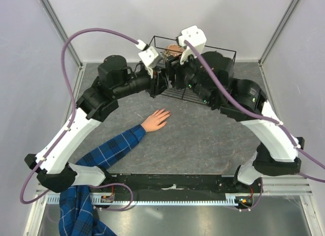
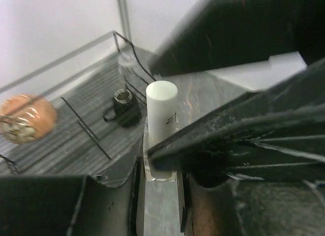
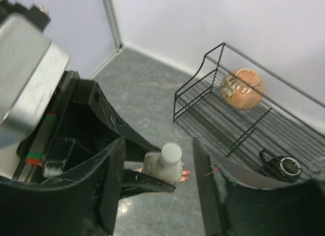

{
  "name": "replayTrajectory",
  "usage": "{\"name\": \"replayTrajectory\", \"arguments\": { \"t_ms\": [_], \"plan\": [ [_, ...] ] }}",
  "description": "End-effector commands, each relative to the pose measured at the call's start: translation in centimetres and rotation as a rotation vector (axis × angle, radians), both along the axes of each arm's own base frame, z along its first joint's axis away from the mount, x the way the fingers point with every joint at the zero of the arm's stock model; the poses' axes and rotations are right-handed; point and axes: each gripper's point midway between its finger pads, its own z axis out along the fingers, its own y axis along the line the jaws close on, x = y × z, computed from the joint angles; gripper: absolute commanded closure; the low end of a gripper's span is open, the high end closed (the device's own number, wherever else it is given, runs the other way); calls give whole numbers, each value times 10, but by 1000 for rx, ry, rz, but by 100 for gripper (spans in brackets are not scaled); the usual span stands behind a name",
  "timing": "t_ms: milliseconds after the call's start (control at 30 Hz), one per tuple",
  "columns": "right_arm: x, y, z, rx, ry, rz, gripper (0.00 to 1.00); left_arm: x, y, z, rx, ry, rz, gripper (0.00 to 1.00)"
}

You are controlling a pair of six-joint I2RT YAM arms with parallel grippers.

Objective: Paint the nails

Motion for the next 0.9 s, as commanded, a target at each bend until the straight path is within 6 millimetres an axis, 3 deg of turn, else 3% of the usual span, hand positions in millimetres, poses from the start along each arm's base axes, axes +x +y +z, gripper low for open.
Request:
{"name": "replayTrajectory", "arguments": {
  "t_ms": [0,67,167,467,567,600,633,700,733,767,833,867],
  "plan": [
    [-24,9,7,135,96,321,33,-23,-11,21,-68,-104,-178,98],
    [-25,6,7,144,104,365,28,-26,-8,19,-78,-79,-222,98],
    [-35,8,4,149,135,493,28,-30,-5,18,-85,-61,-263,98],
    [-35,8,-1,173,178,553,55,-38,-2,18,-91,-29,-311,98],
    [-32,7,-3,169,180,542,71,-39,-1,16,-84,-24,-313,98],
    [-31,8,-4,167,181,542,87,-39,-1,15,-81,-23,-311,98],
    [-30,7,-6,163,185,534,95,-39,0,15,-80,-20,-307,98],
    [-23,4,-17,140,201,492,100,-35,2,17,-84,-21,-278,98],
    [-19,1,-22,129,207,465,100,-33,3,18,-89,-11,-260,93],
    [-12,-1,-30,114,211,426,100,-24,6,18,-93,-6,-205,72],
    [20,-30,-57,69,215,175,100,-15,12,18,-104,7,-130,46],
    [27,-48,-53,92,182,72,100,-6,17,18,-104,6,-67,3]
  ]
}}
